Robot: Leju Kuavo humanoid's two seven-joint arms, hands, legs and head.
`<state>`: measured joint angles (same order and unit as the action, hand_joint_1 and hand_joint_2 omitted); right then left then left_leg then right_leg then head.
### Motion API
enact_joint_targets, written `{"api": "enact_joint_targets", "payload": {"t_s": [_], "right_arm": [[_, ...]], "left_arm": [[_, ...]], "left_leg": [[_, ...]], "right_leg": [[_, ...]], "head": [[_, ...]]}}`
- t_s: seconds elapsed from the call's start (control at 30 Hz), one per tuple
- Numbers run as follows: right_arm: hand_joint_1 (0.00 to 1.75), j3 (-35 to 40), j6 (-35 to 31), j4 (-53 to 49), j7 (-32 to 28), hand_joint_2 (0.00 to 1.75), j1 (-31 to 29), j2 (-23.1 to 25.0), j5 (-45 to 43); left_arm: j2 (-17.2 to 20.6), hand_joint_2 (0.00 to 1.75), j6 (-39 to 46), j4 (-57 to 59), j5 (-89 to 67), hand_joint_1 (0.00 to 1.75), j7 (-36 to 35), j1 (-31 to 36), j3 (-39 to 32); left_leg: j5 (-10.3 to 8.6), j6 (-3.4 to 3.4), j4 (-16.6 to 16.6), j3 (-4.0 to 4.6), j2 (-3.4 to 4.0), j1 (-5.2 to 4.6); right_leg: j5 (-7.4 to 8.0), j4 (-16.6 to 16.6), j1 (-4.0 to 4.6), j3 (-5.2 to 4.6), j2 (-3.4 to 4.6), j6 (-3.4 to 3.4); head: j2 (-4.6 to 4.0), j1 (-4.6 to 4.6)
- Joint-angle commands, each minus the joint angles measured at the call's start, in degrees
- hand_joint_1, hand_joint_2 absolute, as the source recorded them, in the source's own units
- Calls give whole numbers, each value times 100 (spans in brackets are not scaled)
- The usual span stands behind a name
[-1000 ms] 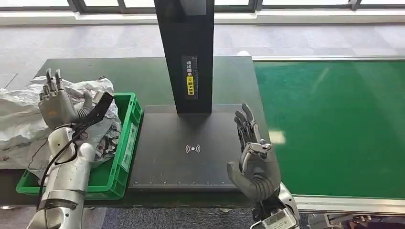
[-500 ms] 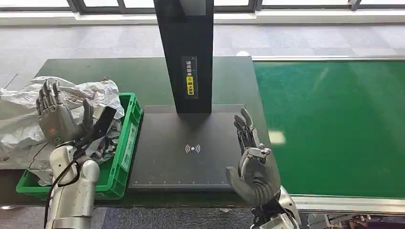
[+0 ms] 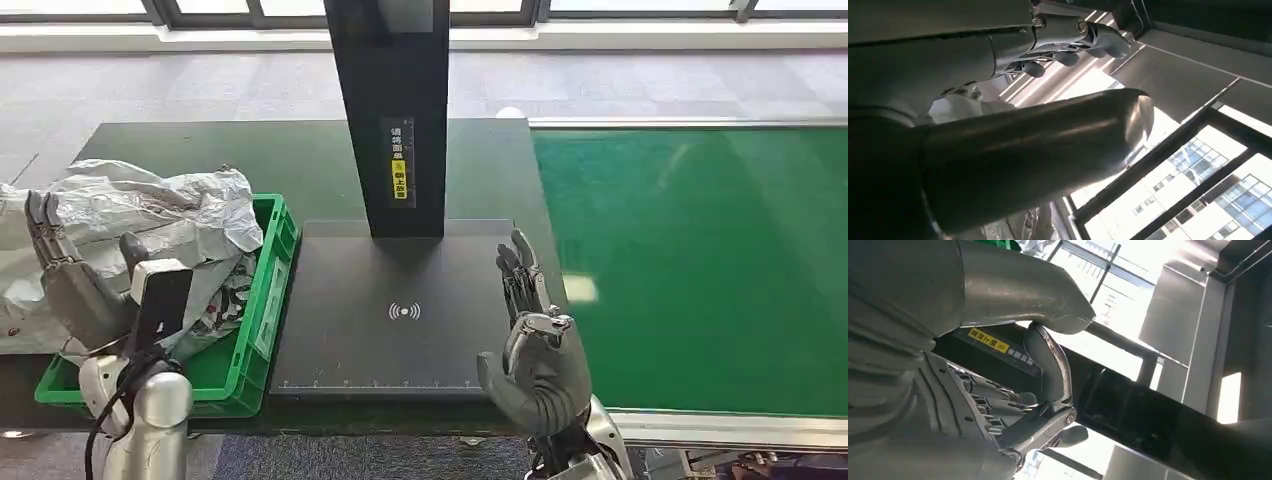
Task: Moved the parcel from conveyor to table for the left to box.
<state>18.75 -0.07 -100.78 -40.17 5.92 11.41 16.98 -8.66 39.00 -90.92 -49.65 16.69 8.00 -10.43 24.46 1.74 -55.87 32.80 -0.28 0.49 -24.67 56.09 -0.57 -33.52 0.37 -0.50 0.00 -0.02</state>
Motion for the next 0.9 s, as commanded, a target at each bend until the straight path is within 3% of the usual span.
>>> {"api": "enact_joint_targets", "payload": {"t_s": [0.03, 0.1, 0.2, 0.3, 0.4, 0.57, 0.9], "right_arm": [[0, -171, -309, -18, 17, 0, -61, -243, -124], [0, -319, -311, -43, 17, 0, -38, -191, -99], [0, -473, -319, -138, 17, 0, 112, -154, -3], [0, -581, -467, 26, 17, 0, 75, 9, 409], [0, -728, -561, 251, 17, 0, -92, 139, 577], [0, -849, -538, 363, 17, 0, -171, 219, 589], [0, -862, -543, 375, 17, 0, -176, 227, 588]], "left_arm": [[-424, 0, -3994, -815, 5168, 0, 1874, -705, 506], [-471, 0, -4697, -776, 5652, 0, 1618, -885, 729], [-234, 0, -5965, -213, 5599, 0, 1871, -777, 1093], [-302, 0, -6603, 174, 4874, 0, 2042, -667, 1004], [-120, 0, -7295, 612, 4037, 0, 2310, -506, 1588], [-40, 0, -7291, 586, 3695, 0, 2331, -578, 2072], [-35, 0, -7263, 601, 3660, 0, 2331, -577, 2094]], "left_leg": [[9, -9, -5, -2, 0, 4], [12, -11, -3, -7, 3, 2], [7, -11, 1, -6, -11, -7], [10, -19, 5, -13, -18, -11], [10, -22, 5, -11, -13, -15], [12, -24, 3, -10, -15, -9], [16, -22, 4, -13, -1, -10]], "right_leg": [[-6, -5, 6, 9, -6, 4], [-8, -8, 4, 13, -3, 7], [-6, -9, 0, 11, -15, 5], [-13, -14, -1, 22, -23, 12], [-11, -11, -7, 18, -18, 14], [-10, -15, -1, 19, -21, 14], [-10, -13, -3, 18, -9, 13]], "head": [[0, 0], [0, -2], [2, 0], [0, 0], [0, -2], [0, 0], [0, 0]]}}
